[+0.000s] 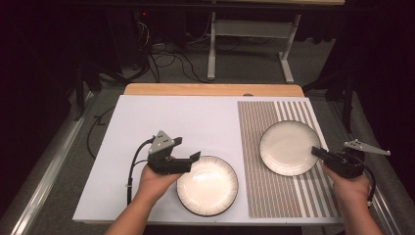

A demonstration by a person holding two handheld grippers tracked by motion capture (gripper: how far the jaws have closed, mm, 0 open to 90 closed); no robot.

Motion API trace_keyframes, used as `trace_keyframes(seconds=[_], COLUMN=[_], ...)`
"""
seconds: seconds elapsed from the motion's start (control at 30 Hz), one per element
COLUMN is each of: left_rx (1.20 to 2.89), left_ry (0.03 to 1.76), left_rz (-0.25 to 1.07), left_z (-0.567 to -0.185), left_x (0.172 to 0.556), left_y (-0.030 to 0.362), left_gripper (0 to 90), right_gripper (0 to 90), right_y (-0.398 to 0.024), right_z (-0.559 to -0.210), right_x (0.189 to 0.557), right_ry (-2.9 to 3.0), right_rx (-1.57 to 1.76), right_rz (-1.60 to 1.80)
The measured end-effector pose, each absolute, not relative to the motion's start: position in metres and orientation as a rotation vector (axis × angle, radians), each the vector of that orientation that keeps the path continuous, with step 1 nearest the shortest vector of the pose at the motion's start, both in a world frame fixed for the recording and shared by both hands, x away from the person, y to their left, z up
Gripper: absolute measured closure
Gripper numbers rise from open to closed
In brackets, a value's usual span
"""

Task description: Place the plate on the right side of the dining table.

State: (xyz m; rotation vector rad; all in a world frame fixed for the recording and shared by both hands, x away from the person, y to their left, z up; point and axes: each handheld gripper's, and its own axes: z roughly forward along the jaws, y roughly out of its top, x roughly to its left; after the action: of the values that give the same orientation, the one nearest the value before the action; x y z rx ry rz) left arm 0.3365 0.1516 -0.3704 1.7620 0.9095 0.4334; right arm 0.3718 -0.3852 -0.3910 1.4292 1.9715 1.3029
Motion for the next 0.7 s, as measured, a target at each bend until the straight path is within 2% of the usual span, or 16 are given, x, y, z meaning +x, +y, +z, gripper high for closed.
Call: trace_keyframes(seconds=[0.2,0.3,0.4,0.7], left_rx=[1.71,1.699,1.69,1.67], left_ry=[0.924,0.927,0.933,0.932], left_rz=[0.454,0.472,0.492,0.51], left_z=[-0.38,-0.384,-0.383,-0.384], left_x=[0.317,0.308,0.3,0.294], left_y=[0.183,0.191,0.197,0.203], left_gripper=[14.5,9.5,0.9,0.1], right_gripper=[85.3,84.3,83.5,81.6], right_y=[-0.384,-0.384,-0.385,-0.384], right_z=[-0.392,-0.394,-0.397,-0.403], right_x=[0.376,0.379,0.383,0.394], right_ry=[1.971,1.978,1.98,1.992], right_rx=[1.458,1.473,1.496,1.556], right_rz=[1.276,1.261,1.255,1.234])
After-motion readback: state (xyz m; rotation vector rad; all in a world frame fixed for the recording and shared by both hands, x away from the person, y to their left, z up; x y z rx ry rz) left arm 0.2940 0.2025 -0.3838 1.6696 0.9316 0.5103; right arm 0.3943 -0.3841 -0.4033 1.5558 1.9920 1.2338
